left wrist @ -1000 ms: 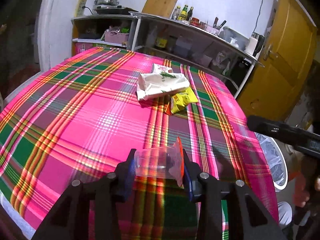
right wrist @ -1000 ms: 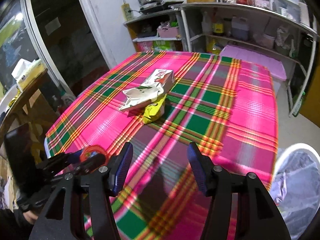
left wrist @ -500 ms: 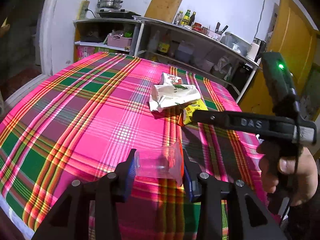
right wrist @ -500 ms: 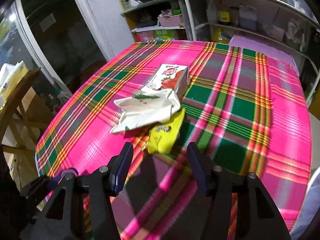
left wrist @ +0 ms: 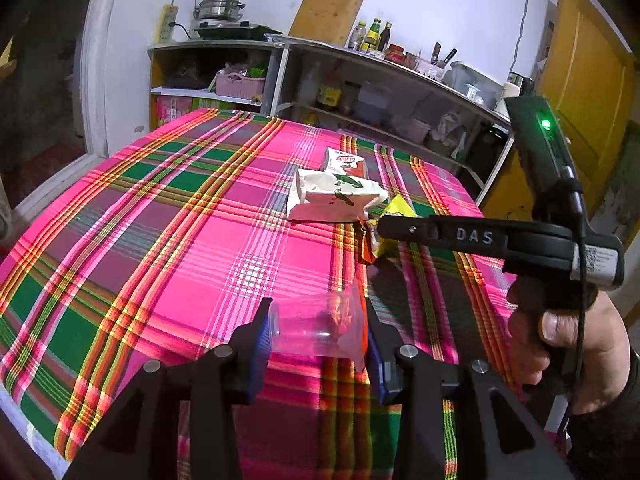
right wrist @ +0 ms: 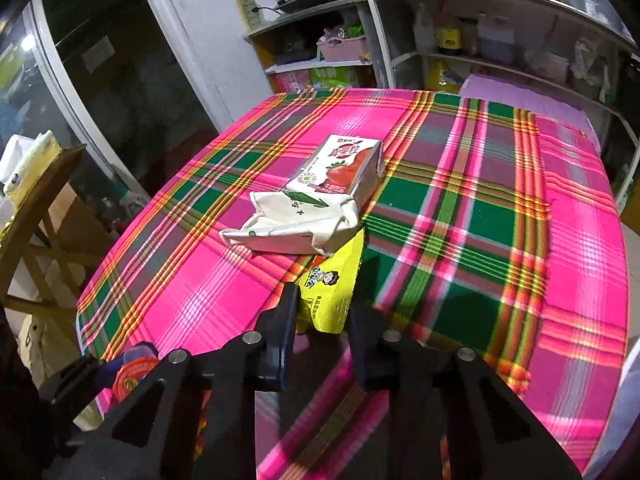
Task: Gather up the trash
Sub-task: 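Grasp the yellow snack wrapper with the right tool while the left tool holds the cup, then carry the clear cup and yellow wrapper over the white trash bin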
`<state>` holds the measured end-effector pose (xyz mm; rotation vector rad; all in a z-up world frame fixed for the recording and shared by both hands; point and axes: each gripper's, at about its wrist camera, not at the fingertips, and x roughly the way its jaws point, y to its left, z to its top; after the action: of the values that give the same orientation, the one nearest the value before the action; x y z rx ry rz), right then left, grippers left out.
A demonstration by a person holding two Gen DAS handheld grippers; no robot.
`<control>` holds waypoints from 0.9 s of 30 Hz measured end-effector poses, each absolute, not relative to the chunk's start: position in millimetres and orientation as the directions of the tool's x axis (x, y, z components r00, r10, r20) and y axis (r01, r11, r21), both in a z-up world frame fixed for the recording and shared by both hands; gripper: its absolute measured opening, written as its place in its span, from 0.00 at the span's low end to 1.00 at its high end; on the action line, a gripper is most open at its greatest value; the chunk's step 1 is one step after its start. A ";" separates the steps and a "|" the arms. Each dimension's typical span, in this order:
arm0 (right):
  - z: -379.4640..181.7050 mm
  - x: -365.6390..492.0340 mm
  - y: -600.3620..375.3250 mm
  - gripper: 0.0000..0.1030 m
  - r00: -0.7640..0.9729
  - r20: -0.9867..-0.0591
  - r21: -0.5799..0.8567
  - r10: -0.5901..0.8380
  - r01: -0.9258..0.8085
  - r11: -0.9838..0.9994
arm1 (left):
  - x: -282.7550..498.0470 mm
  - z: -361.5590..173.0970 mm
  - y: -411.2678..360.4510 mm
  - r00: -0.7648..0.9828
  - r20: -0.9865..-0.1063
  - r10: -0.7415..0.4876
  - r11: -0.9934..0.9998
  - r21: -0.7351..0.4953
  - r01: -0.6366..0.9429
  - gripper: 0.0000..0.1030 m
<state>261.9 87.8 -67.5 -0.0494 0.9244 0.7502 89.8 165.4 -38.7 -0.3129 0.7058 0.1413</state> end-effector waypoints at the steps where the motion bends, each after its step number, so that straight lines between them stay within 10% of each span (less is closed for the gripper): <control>1: -65.9 259.3 84.2 0.24 0.375 -0.733 0.272 0.567 -0.603 0.750 | 89.5 -37.9 164.8 0.755 -0.656 0.023 0.944 -0.233 -0.232 0.40; 27: -18.9 151.7 -65.7 0.23 0.522 -0.641 0.273 0.563 -0.531 0.802 | 69.5 3.3 57.8 0.784 -0.618 -0.057 0.983 -0.172 -0.063 0.40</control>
<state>151.7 -65.7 -18.9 0.0450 0.7842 0.6552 69.5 57.8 3.3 -0.1876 0.6708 0.0033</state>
